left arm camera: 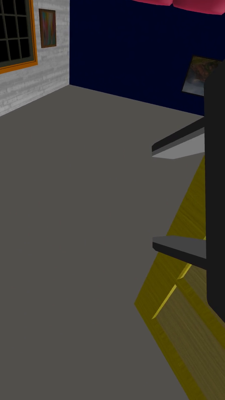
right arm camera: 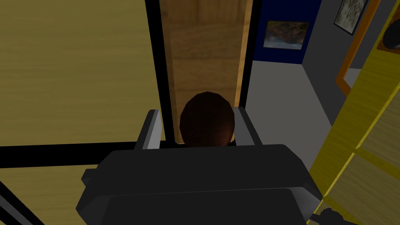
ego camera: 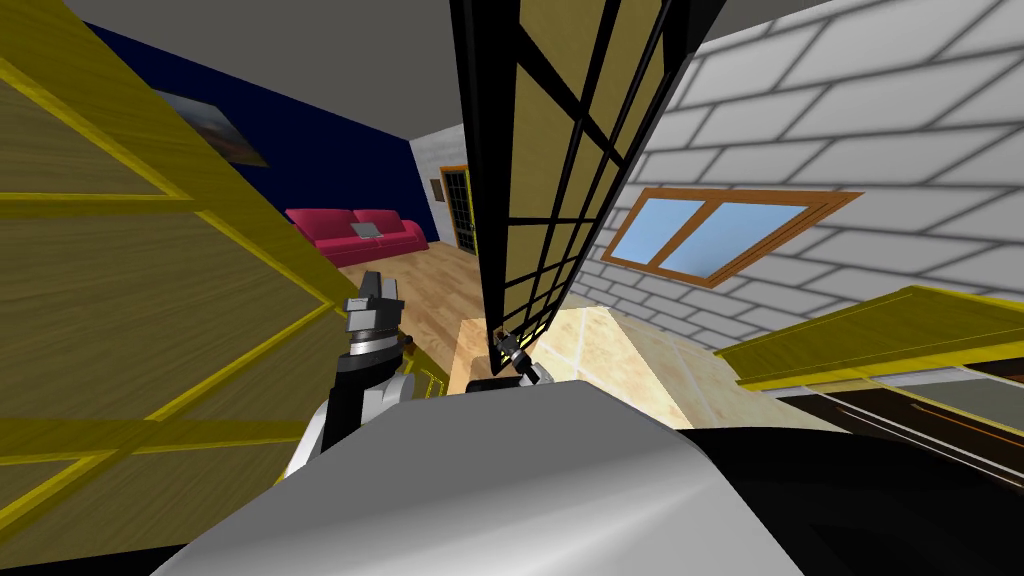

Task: Push the door open

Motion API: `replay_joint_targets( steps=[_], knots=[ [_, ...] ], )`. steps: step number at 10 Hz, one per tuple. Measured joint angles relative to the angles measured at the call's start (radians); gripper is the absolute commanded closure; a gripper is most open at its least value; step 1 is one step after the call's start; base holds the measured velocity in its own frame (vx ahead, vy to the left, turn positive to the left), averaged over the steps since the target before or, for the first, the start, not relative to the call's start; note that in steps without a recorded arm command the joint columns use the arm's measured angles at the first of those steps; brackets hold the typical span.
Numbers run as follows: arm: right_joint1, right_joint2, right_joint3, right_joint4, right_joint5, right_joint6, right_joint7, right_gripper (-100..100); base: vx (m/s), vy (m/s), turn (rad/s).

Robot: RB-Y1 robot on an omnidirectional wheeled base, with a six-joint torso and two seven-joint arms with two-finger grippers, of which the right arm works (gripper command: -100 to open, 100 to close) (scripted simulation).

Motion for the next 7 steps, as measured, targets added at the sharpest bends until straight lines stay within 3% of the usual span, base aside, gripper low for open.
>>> replay_joint_targets(
  steps=[1,2,3,4,5,6,7],
  knots=[
    [-0.007,-0.001,-0.005,0.016,-0.018,0.001,0.002,100,0.094,-0.016,-0.020],
    [0.006,0.000,-0.001,-0.001,-0.028,0.011,0.001,100,0.075,-0.002,0.022],
    [0.001,0.001,0.003,0.004,-0.043,0.022,-0.004,100,0.084,-0.003,0.047],
    [-0.041,0.007,-0.011,0.070,-0.065,0.007,0.004,100,0.065,0.015,-0.004],
    [-0.027,0.006,-0.009,0.063,-0.069,0.006,0.007,100,0.019,0.010,-0.022],
    [0.002,0.003,0.004,0.008,-0.063,0.037,-0.007,100,-0.009,0.000,0.011],
    [0.000,0.006,0.003,0.004,-0.064,0.044,-0.009,100,0.000,0.000,0.000]
  ],
)
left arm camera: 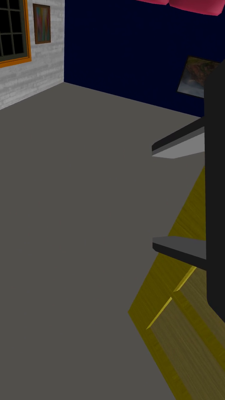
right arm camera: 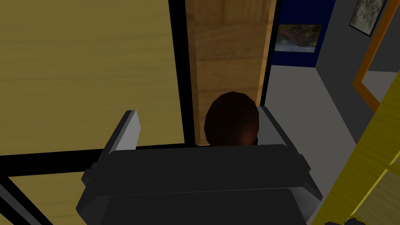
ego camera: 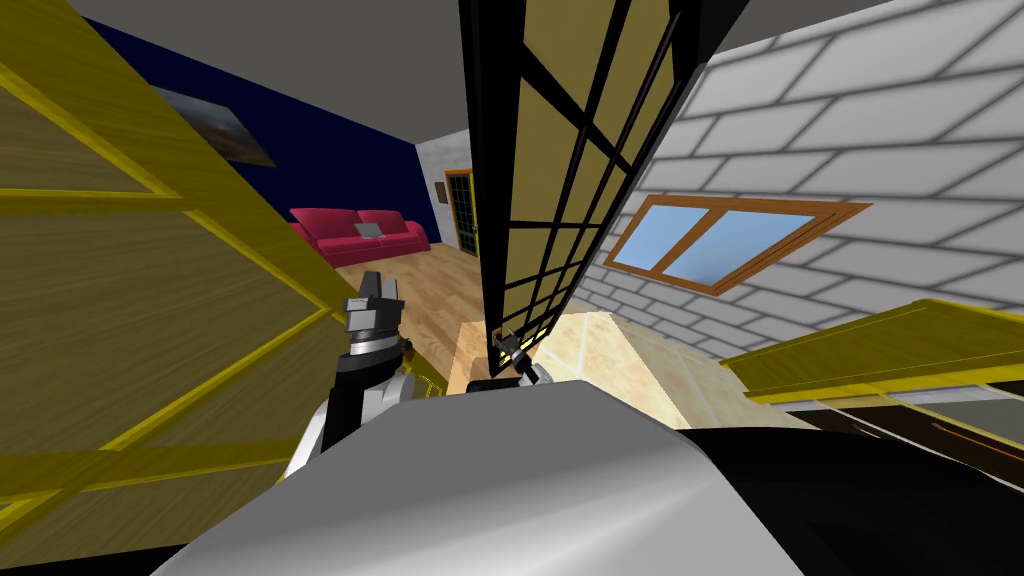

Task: Push the door open

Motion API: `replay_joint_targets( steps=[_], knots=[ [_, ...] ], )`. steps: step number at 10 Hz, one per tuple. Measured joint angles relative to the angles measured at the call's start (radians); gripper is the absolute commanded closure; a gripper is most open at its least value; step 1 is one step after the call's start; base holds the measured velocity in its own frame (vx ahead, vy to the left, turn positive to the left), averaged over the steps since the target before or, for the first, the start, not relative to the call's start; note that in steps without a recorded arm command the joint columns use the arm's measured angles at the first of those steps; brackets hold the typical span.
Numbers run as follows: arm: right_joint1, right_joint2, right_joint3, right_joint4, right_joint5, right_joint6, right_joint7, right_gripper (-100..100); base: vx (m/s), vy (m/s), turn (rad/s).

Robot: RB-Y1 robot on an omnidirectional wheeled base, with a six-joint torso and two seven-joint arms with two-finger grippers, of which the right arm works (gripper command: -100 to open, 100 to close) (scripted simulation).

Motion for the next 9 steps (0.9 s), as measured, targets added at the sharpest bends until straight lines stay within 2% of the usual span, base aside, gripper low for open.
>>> replay_joint_targets(
  steps=[1,2,3,4,5,6,7,8,9],
  knots=[
    [-0.003,-0.001,-0.001,0.006,-0.001,-0.007,0.002,100,-0.009,-0.003,-0.003],
    [0.021,-0.005,0.008,-0.035,0.004,0.009,-0.003,100,-0.015,-0.011,-0.026],
    [0.031,-0.005,0.015,-0.060,0.008,0.029,-0.009,100,-0.006,-0.009,0.002],
    [0.012,0.001,0.008,-0.030,0.004,0.020,-0.003,100,-0.008,-0.003,0.006],
    [-0.003,0.001,0.000,0.000,-0.001,-0.001,0.004,100,-0.003,0.009,0.008],
    [-0.008,0.001,-0.005,0.014,-0.002,-0.011,0.012,100,-0.021,0.019,0.241],
    [-0.025,0.001,-0.014,0.047,-0.011,-0.030,0.005,100,-0.014,-0.010,0.179],
    [-0.027,0.001,-0.017,0.052,-0.016,-0.037,-0.010,100,-0.002,-0.017,0.012],
    [0.001,0.000,-0.006,0.008,-0.010,-0.020,-0.025,100,0.008,-0.014,0.096]
  ],
)
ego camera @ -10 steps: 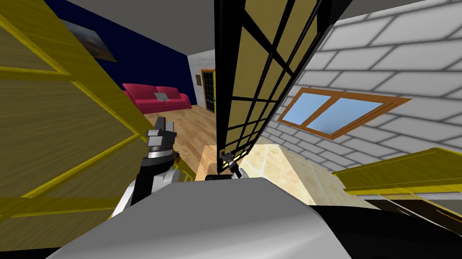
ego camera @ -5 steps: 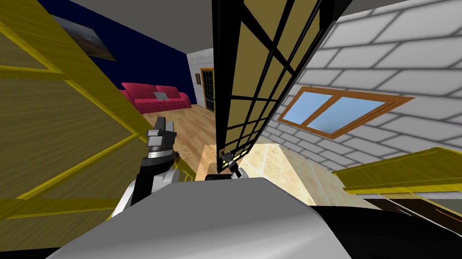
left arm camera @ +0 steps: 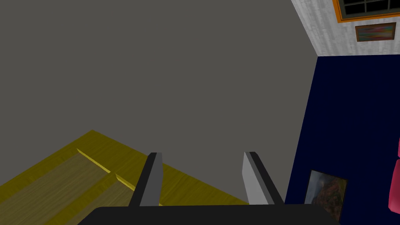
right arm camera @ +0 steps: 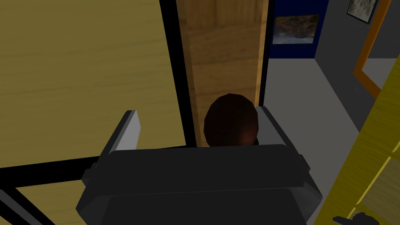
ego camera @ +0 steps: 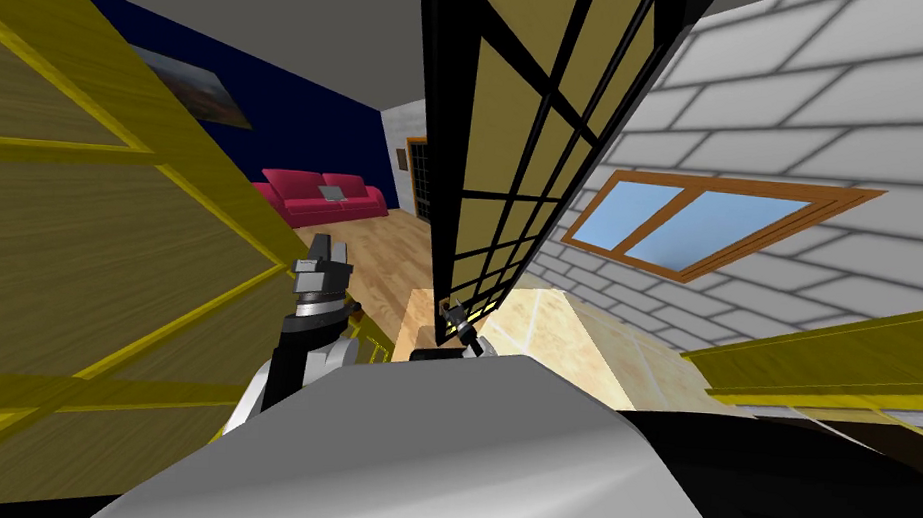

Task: Push the door open

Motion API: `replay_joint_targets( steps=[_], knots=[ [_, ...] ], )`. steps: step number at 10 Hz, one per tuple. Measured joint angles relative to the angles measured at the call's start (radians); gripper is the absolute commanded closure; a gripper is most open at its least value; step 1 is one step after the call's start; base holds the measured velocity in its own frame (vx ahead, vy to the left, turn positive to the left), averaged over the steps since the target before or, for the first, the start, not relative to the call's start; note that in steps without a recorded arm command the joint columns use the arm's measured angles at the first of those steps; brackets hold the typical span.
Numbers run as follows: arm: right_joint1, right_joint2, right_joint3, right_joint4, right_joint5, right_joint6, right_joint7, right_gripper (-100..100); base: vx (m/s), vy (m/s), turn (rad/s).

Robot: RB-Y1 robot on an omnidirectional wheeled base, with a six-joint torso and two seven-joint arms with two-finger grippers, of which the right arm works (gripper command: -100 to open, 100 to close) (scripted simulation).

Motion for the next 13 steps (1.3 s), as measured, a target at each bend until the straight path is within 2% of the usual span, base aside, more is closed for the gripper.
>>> replay_joint_targets(
  steps=[2,5,7,8,9,10,11,12,13],
  knots=[
    [0.009,-0.006,-0.004,-0.017,-0.006,0.014,-0.031,100,0.004,-0.015,0.101],
    [-0.022,0.000,-0.028,0.050,-0.022,-0.022,-0.035,100,0.006,-0.002,0.029],
    [-0.036,0.000,-0.033,0.072,-0.026,-0.032,-0.035,100,-0.003,-0.006,0.004],
    [0.009,-0.008,-0.017,-0.002,-0.016,-0.001,-0.048,100,-0.006,-0.011,0.073],
    [-0.011,-0.002,-0.026,0.027,-0.022,-0.006,-0.051,100,0.000,-0.012,0.045],
    [-0.003,-0.005,-0.026,0.017,-0.022,-0.005,-0.055,100,0.006,0.003,0.002],
    [-0.021,-0.003,-0.033,0.048,-0.027,-0.016,-0.052,100,0.001,0.010,0.000],
    [-0.020,-0.004,-0.034,0.048,-0.027,-0.019,-0.053,100,0.005,-0.003,-0.016],
    [0.007,-0.009,-0.024,0.007,-0.022,-0.008,-0.059,100,0.004,-0.008,0.079]
  ],
)
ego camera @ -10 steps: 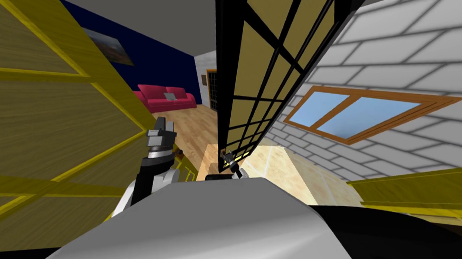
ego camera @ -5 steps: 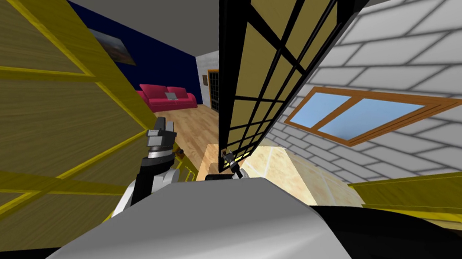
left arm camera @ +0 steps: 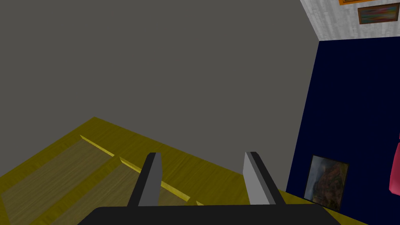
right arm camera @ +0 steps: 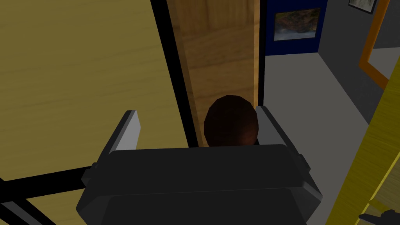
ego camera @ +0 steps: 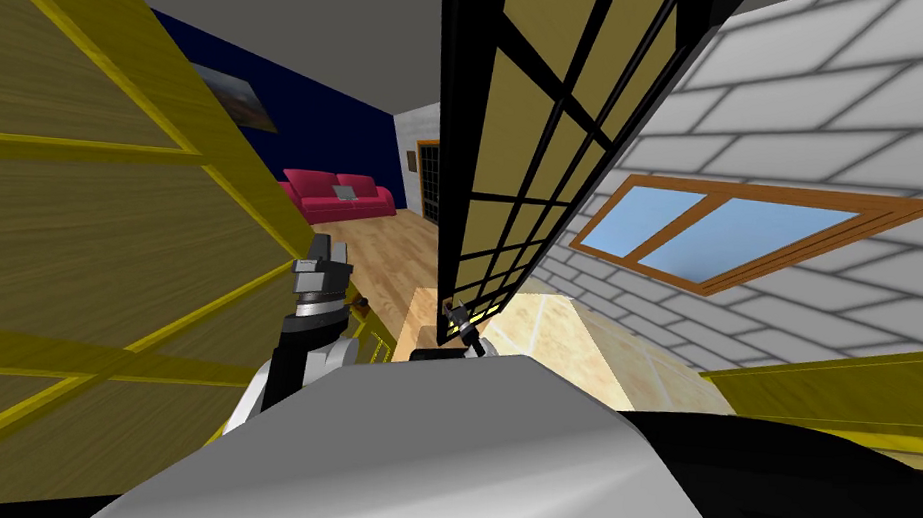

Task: Push the door open

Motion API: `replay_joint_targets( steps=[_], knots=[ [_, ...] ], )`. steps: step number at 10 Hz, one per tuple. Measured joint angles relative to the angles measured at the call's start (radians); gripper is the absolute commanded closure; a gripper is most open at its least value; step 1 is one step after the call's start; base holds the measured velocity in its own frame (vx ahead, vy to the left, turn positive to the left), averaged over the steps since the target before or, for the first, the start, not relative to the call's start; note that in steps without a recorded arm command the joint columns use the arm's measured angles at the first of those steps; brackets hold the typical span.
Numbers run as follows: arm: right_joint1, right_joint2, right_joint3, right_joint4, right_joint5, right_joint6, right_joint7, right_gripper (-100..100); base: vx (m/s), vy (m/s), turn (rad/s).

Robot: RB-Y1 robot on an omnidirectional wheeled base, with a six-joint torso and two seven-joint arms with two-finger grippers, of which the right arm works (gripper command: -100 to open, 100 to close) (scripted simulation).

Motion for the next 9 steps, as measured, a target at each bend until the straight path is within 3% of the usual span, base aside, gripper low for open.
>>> replay_joint_targets(
  steps=[1,2,4,5,6,8,9],
  knots=[
    [0.021,-0.006,0.008,-0.041,0.004,0.024,-0.015,100,-0.007,-0.013,0.040],
    [0.014,-0.006,0.005,-0.037,0.001,0.029,-0.019,100,0.000,0.000,0.000],
    [-0.023,-0.001,-0.017,0.035,-0.012,-0.007,-0.011,100,-0.004,-0.002,0.052],
    [-0.019,-0.006,-0.017,0.031,-0.012,-0.009,-0.018,100,0.004,-0.011,0.071],
    [0.001,-0.010,-0.014,-0.001,-0.011,0.006,-0.030,100,-0.005,-0.013,0.025],
    [-0.037,-0.005,-0.031,0.069,-0.022,-0.027,-0.026,100,-0.006,0.001,0.009],
    [-0.031,-0.006,-0.030,0.061,-0.021,-0.026,-0.028,100,0.001,0.010,-0.026]
  ],
)
